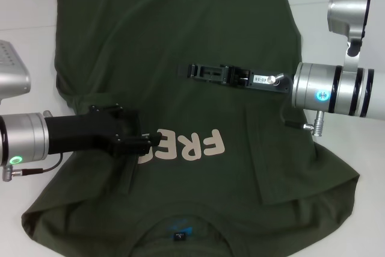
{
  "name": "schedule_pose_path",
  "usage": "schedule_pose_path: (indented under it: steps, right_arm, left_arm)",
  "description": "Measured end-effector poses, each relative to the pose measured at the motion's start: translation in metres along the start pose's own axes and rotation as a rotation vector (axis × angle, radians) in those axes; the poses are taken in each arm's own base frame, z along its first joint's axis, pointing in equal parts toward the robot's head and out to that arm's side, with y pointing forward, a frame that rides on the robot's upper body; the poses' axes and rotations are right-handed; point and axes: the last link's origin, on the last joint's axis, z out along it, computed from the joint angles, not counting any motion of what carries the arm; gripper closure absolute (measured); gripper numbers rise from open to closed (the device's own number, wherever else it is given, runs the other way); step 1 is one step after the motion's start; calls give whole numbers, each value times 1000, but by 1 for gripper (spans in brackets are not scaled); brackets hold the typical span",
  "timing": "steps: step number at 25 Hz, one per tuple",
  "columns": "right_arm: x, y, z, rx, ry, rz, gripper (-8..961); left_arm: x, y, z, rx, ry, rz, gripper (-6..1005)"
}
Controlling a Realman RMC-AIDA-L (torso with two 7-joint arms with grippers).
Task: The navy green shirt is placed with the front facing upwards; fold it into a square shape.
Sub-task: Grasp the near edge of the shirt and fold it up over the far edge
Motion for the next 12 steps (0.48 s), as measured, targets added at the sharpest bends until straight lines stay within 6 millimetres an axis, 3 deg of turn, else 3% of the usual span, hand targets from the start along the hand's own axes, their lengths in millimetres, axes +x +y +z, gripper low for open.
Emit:
schedule_pose_path:
  steps: [4, 12]
  right_arm:
    - [0, 0, 0, -2, 0, 0, 78]
    - [-1, 1, -1, -4, -1, 0, 77]
  left_arm:
    - [2, -5, 6, 37, -25, -8, 115]
    - [5, -8, 16, 73, -70, 24, 121]
